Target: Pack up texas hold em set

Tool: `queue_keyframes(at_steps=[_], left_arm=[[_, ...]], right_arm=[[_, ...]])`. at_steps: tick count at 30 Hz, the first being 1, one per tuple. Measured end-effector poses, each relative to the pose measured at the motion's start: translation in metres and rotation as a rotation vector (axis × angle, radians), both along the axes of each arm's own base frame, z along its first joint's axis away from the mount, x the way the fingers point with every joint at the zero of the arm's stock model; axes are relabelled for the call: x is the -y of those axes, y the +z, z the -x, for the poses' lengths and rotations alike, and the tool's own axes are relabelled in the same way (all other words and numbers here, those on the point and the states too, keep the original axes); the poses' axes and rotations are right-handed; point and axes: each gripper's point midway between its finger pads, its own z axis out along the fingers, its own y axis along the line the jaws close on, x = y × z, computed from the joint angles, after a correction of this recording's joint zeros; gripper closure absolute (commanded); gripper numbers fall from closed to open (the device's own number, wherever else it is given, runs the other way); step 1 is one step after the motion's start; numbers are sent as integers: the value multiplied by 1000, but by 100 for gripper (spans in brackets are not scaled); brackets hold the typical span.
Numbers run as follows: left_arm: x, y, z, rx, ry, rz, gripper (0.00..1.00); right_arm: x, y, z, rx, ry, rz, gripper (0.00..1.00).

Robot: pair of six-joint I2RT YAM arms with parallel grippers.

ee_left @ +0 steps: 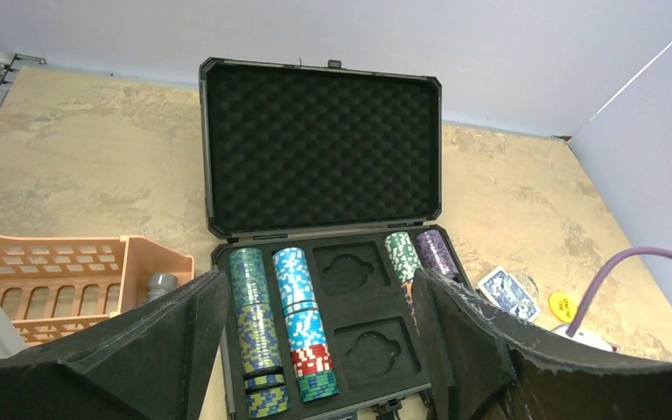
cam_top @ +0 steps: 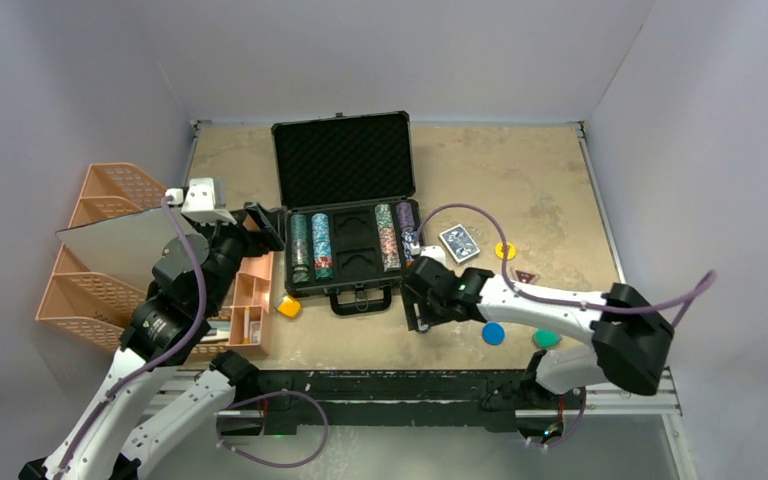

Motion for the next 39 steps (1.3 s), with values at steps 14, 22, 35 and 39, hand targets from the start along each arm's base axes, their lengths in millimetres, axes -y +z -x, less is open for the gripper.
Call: queue_keyframes(at_steps=[14, 22, 35, 39], left_arm=[[-7, 2, 1, 7, 31, -1, 20], [-14, 4, 3, 20, 57, -2, 20], [-11, 1, 3, 12, 46, 5, 19], [-2, -14, 3, -25, 13, 25, 19]], right_arm=[[-4, -41, 5, -104, -2, 151, 45], [-13, -41, 2, -124, -8, 159, 79], [-16, -25, 4, -117, -30, 100, 93], [-22, 13, -1, -48, -41, -21, 93]])
